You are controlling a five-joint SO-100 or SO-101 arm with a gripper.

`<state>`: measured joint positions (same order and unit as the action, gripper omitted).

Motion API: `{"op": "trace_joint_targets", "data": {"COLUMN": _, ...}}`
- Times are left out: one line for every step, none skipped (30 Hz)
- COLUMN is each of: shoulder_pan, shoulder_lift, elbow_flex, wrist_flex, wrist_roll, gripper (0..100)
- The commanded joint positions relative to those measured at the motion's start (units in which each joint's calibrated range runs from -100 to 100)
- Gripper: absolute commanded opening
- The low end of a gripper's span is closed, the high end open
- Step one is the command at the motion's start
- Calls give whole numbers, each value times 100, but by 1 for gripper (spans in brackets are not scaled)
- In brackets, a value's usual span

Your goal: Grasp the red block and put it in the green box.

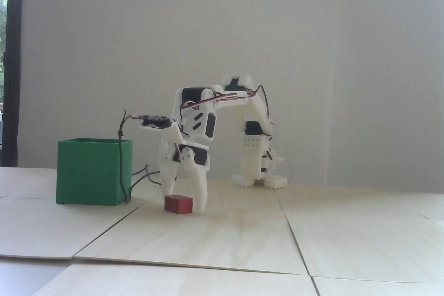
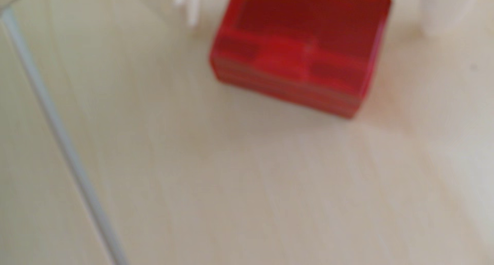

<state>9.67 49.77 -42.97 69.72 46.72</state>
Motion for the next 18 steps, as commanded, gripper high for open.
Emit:
{"op": "trace_joint_targets", "data": {"shoulder_pan": -14, "shoulder_lift": -38, "elbow_flex": -370, "wrist_flex": 313, "wrist_roll": -24, "gripper": 30}}
{"op": "trace_joint_targets", "data": {"shoulder_pan": -14, "shoulder_lift": -30, "elbow_flex": -370, "wrist_flex": 313, "wrist_roll": -24, "gripper": 30}}
{"op": "trace_joint_targets", "data": {"shoulder_pan": -14, "shoulder_lift": -30, "elbow_flex": -370, "wrist_flex": 313, "wrist_roll": -24, "gripper": 30}}
{"op": "trace_joint_targets", "data": {"shoulder_pan": -14, "shoulder_lift": -30, "elbow_flex": -370, "wrist_flex": 313, "wrist_roll": -24, "gripper": 30}}
{"op": "trace_joint_targets", "data": {"shoulder_pan": -14, "shoulder_lift": -30, "elbow_flex": -370, "wrist_flex": 313, "wrist_roll": -24, "gripper": 30}}
{"op": "trace_joint_targets", "data": {"shoulder_pan": -14, "shoulder_lift": -30, "elbow_flex": -370, "wrist_flex": 313, "wrist_roll": -24, "gripper": 30}}
{"op": "trace_joint_targets", "data": {"shoulder_pan": -14, "shoulder_lift": -30, "elbow_flex": -370, "wrist_flex": 313, "wrist_roll": -24, "gripper": 29}}
{"op": "trace_joint_targets", "data": {"shoulder_pan": -14, "shoulder_lift": -30, "elbow_flex": -370, "wrist_flex": 313, "wrist_roll": -24, "gripper": 29}}
{"op": "trace_joint_targets", "data": {"shoulder_pan": -14, "shoulder_lift": -30, "elbow_flex": -370, "wrist_flex": 322, "wrist_roll": -24, "gripper": 29}}
{"op": "trace_joint_targets", "data": {"shoulder_pan": -14, "shoulder_lift": -30, "elbow_flex": -370, "wrist_flex": 330, "wrist_roll": -24, "gripper": 29}}
{"op": "trace_joint_targets", "data": {"shoulder_pan": -6, "shoulder_lift": -30, "elbow_flex": -370, "wrist_flex": 347, "wrist_roll": -24, "gripper": 29}}
{"op": "trace_joint_targets", "data": {"shoulder_pan": 2, "shoulder_lift": -30, "elbow_flex": -370, "wrist_flex": 355, "wrist_roll": -24, "gripper": 28}}
{"op": "trace_joint_targets", "data": {"shoulder_pan": 2, "shoulder_lift": -30, "elbow_flex": -370, "wrist_flex": 355, "wrist_roll": -24, "gripper": 26}}
{"op": "trace_joint_targets", "data": {"shoulder_pan": 10, "shoulder_lift": -30, "elbow_flex": -370, "wrist_flex": 355, "wrist_roll": -24, "gripper": 23}}
{"op": "trace_joint_targets", "data": {"shoulder_pan": 10, "shoulder_lift": -30, "elbow_flex": -370, "wrist_flex": 355, "wrist_roll": -24, "gripper": 20}}
{"op": "trace_joint_targets", "data": {"shoulder_pan": 18, "shoulder_lift": -30, "elbow_flex": -370, "wrist_flex": 355, "wrist_roll": -24, "gripper": 16}}
{"op": "trace_joint_targets", "data": {"shoulder_pan": 18, "shoulder_lift": -30, "elbow_flex": -370, "wrist_flex": 355, "wrist_roll": -24, "gripper": 14}}
{"op": "trace_joint_targets", "data": {"shoulder_pan": 26, "shoulder_lift": -30, "elbow_flex": -370, "wrist_flex": 355, "wrist_roll": -24, "gripper": 11}}
